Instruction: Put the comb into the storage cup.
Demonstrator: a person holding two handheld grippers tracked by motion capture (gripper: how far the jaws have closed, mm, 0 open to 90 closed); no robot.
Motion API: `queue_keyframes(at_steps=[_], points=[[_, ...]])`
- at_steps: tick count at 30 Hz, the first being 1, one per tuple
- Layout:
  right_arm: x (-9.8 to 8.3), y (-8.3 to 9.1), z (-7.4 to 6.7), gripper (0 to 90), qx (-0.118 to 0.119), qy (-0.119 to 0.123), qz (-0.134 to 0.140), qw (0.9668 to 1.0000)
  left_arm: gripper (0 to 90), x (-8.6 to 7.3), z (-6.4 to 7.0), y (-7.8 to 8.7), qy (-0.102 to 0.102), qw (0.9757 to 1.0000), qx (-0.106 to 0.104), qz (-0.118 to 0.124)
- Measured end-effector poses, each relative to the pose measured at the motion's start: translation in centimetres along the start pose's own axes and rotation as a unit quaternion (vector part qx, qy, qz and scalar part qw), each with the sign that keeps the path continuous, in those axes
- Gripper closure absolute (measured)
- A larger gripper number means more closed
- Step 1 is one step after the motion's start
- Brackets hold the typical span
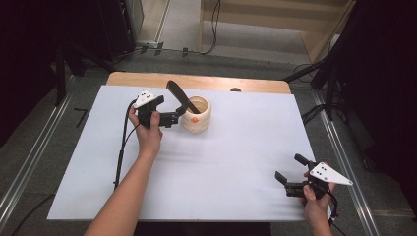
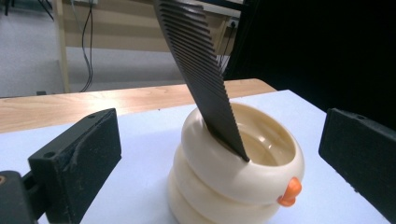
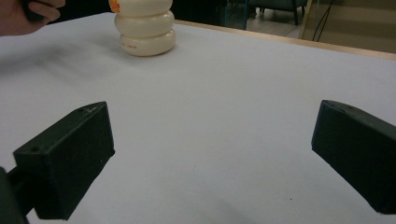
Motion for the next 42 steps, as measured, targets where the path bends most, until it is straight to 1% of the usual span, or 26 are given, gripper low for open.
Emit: queue_keyframes(at_steps=[5, 7, 10, 13, 19, 22, 26, 29, 35, 39, 42], points=[[0.0, 0.0, 0.0, 0.0, -0.001, 0.000, -0.001, 1.0000, 0.0, -0.3, 0.1, 0.7, -0.007, 1.0000, -0.004, -0.002], [0.0, 0.0, 0.0, 0.0, -0.001, 0.001, -0.001, 1.0000, 0.0, -0.4, 0.2, 0.9, -0.017, 0.9998, -0.006, -0.001], [0.0, 0.0, 0.0, 0.0, -0.001, 0.001, 0.000, 1.0000, 0.0, -0.5, 0.4, 1.4, -0.023, 0.9997, -0.009, 0.000], [0.0, 0.0, 0.0, 0.0, -0.001, 0.000, -0.001, 1.0000, 0.0, -0.7, 0.4, 1.9, -0.025, 0.9996, -0.010, 0.004], [0.0, 0.0, 0.0, 0.0, -0.002, 0.002, -0.002, 1.0000, 0.0, -1.2, 0.3, 2.8, -0.035, 0.9994, -0.007, 0.001], [0.0, 0.0, 0.0, 0.0, 0.000, 0.002, -0.003, 1.0000, 0.0, -1.5, 0.4, 3.4, -0.039, 0.9992, -0.009, 0.002], [0.0, -0.1, -0.1, 0.0, 0.000, 0.002, -0.003, 1.0000, 0.0, -1.8, 0.5, 4.1, -0.051, 0.9987, -0.009, -0.001], [0.0, 0.0, -0.1, 0.0, -0.001, 0.003, -0.003, 1.0000, 0.0, -2.0, 0.5, 4.6, -0.056, 0.9984, -0.009, 0.000], [0.0, 0.0, 0.0, 0.0, -0.001, 0.003, -0.002, 1.0000, 0.0, -2.2, 0.4, 5.8, -0.057, 0.9983, -0.008, 0.005], [0.0, 0.0, -0.1, 0.0, -0.002, 0.002, -0.002, 1.0000, 0.0, -2.4, 0.5, 6.5, -0.065, 0.9979, -0.007, 0.002], [0.0, 0.0, -0.1, 0.0, -0.001, 0.004, -0.002, 1.0000, 0.0, -2.5, 0.7, 7.2, -0.068, 0.9976, -0.011, 0.007]])
Point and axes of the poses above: each handheld gripper's, and its own axes: y roughly backward along the jaws, x roughly out of its top, z roughly to its right, the point moved 4 cm from there along -y, roughly forward along the jaws, and after that the axes turned 12 degrees about y, right-handed, at the moved point
